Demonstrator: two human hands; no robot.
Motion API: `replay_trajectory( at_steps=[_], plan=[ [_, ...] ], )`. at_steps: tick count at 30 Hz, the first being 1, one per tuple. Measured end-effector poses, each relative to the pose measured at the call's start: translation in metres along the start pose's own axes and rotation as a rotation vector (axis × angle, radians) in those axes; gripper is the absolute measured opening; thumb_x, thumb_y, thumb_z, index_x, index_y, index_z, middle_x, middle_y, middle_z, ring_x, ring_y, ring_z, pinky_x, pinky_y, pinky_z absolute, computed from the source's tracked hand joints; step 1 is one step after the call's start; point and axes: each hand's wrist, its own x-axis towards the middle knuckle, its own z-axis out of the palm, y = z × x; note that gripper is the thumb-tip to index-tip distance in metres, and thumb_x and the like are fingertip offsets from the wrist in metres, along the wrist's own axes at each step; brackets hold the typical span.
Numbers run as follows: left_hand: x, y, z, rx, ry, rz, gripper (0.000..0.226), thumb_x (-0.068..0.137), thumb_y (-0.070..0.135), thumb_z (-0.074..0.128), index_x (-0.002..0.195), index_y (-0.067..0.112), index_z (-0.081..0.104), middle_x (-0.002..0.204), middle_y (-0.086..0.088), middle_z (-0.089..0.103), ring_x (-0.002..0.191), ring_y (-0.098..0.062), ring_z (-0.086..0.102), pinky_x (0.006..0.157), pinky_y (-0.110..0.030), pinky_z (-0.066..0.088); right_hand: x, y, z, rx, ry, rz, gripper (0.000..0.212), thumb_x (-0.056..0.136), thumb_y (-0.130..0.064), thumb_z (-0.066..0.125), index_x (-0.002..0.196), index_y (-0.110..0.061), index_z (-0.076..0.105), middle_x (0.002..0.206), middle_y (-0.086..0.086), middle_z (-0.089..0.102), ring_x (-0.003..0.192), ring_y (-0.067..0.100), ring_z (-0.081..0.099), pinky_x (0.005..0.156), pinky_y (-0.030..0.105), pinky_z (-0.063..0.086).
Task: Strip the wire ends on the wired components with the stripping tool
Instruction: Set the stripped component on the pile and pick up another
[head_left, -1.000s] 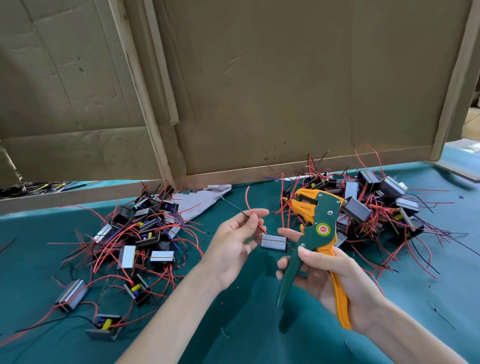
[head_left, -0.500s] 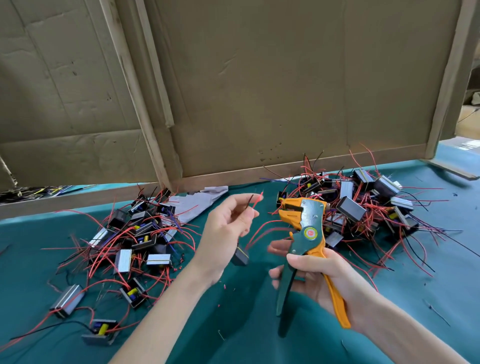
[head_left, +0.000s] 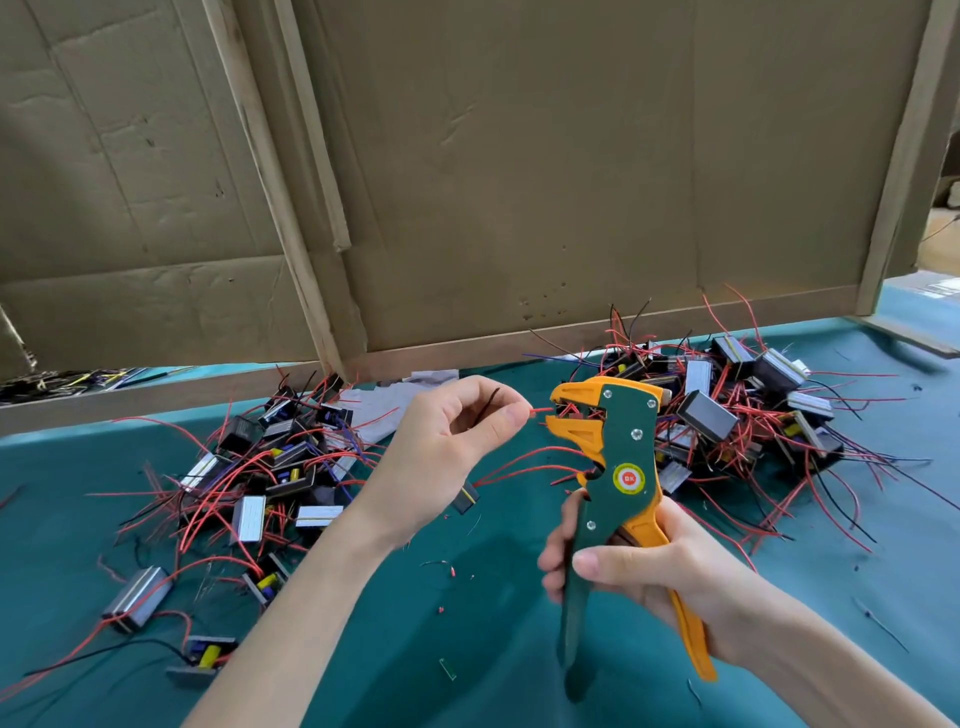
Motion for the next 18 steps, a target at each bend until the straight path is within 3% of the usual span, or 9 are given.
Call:
replay_trajectory(
  at_steps=[5, 9, 18],
  plan=[
    [-0.0004, 0.0050, 0.0009, 0.020, -0.037, -0.011, 0.008, 0.089, 0.019, 0.062, 0.082, 0.018, 0.067, 0.069, 0.019, 0.060, 0.067, 0.004, 0.051, 0.065, -0.008, 0.040, -0.0026, -0.0033, 0.0023, -0.026, -0.065, 0.022, 0.023, 0.071, -0.012, 0.084, 0.089, -0.012, 0.069, 0.090, 0.026, 0.070, 0.091, 0.046, 0.067, 0.079, 0.047, 0.055],
    [-0.0020, 0.0076, 0.0003, 0.002, -0.073, -0.027, 0.009, 0.089, 0.020, 0.062, 0.083, 0.017, 0.067, 0.069, 0.019, 0.059, 0.066, 0.004, 0.051, 0.065, -0.008, 0.040, -0.0033, -0.0027, 0.0019, -0.022, -0.060, 0.054, 0.023, 0.070, -0.008, 0.081, 0.088, -0.009, 0.067, 0.082, 0.024, 0.066, 0.081, 0.045, 0.067, 0.081, 0.057, 0.054],
    [-0.0019, 0.0074, -0.0025, 0.047, -0.099, -0.041, 0.012, 0.090, 0.014, 0.061, 0.080, 0.017, 0.067, 0.067, 0.017, 0.059, 0.065, 0.003, 0.050, 0.064, -0.009, 0.040, -0.0030, -0.0023, 0.0031, -0.138, 0.001, 0.056, 0.025, 0.068, -0.023, 0.086, 0.072, -0.011, 0.064, 0.065, 0.018, 0.060, 0.059, 0.035, 0.061, 0.062, 0.044, 0.053]
  ],
)
